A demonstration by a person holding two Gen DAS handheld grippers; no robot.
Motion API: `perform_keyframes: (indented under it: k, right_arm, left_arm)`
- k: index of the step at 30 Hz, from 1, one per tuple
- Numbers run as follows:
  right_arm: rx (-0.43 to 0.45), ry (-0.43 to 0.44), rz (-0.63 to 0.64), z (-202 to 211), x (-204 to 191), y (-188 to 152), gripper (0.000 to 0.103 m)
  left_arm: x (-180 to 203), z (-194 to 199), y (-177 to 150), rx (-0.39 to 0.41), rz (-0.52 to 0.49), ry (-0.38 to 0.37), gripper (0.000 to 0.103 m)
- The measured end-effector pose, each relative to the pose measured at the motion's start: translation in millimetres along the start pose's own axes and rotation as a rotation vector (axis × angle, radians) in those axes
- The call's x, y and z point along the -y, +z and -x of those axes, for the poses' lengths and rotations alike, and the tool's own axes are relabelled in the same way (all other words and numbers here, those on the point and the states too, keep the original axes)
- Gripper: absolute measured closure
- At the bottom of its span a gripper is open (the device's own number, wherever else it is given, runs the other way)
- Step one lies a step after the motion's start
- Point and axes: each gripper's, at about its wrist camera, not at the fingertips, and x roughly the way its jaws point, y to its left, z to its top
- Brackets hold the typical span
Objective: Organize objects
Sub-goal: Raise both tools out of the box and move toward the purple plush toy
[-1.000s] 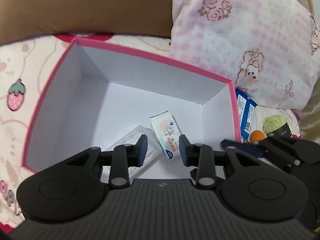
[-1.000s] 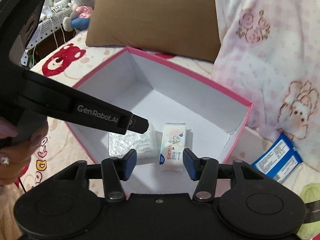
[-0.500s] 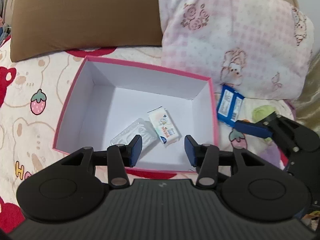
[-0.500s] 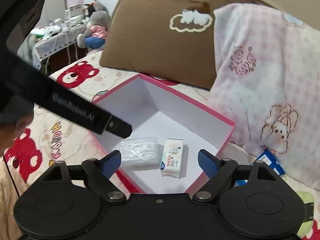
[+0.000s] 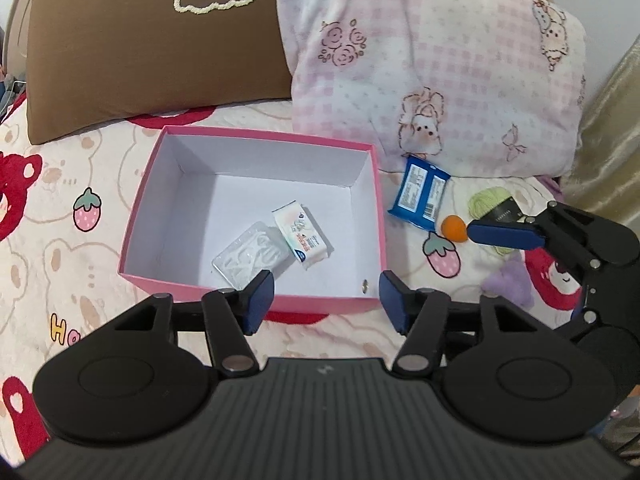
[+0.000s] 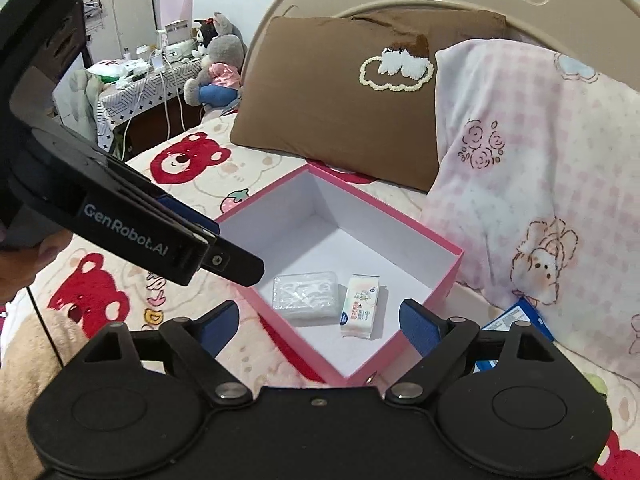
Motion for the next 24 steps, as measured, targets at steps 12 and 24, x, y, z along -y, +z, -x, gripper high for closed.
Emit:
perform_keyframes:
  k: [12, 24]
  right_arm:
    - [-0.008, 0.022, 0.029, 44, 3, -27, 0.01]
    - [-0.043, -0.021, 0.025, 81, 25, -62, 0.01]
  left_arm:
    - [33, 27, -21, 0.016, -0.062, -0.018, 0.027]
    - [77, 33, -33, 0.009, -0.178, -0.055, 0.014]
